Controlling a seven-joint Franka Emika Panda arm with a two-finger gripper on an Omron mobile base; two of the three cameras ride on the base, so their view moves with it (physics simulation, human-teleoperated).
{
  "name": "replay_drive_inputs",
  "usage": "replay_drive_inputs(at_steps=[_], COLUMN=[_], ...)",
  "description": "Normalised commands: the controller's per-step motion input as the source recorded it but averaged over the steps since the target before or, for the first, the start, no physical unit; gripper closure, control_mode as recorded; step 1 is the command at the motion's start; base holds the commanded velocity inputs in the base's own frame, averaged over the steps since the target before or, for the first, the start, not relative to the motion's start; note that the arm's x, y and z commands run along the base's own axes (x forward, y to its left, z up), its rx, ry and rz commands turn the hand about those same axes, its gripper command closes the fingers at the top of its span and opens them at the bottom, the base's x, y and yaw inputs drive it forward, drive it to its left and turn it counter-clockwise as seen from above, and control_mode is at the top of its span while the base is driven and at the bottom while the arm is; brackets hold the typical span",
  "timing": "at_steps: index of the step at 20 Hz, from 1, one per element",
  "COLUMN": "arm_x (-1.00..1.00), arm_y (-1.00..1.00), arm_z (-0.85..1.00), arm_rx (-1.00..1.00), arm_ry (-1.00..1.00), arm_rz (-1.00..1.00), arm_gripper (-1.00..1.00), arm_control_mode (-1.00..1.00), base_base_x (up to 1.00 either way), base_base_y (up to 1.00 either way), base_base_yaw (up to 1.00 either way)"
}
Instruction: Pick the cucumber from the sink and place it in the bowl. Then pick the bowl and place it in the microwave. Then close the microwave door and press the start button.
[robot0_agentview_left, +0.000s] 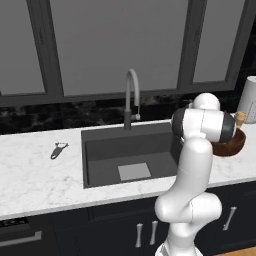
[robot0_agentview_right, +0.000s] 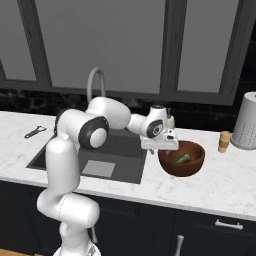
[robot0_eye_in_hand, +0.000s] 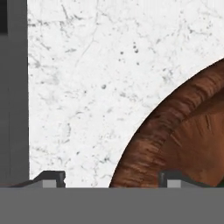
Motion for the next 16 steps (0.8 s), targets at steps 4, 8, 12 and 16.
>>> replay_drive_inputs(at_steps=[4,8,12,16], arm_x=[-0.01,0.00,-0.01,-0.61], arm_y=[0.00,0.00,0.00,0.07], arm_z=[-0.01,0.00,0.00,0.50], arm_rx=[0.00,0.00,0.00,-0.01], arm_ry=[0.00,0.00,0.00,-0.16], arm_rz=[0.01,0.00,0.00,0.14], arm_gripper=[1.00,1.00,1.00,1.00], arm_control_mode=[-1.00,-1.00,-1.00,-1.00], base_base_x=[0.00,0.00,0.00,0.00], base_base_y=[0.00,0.00,0.00,0.00], base_base_yaw=[0.00,0.00,0.00,0.00])
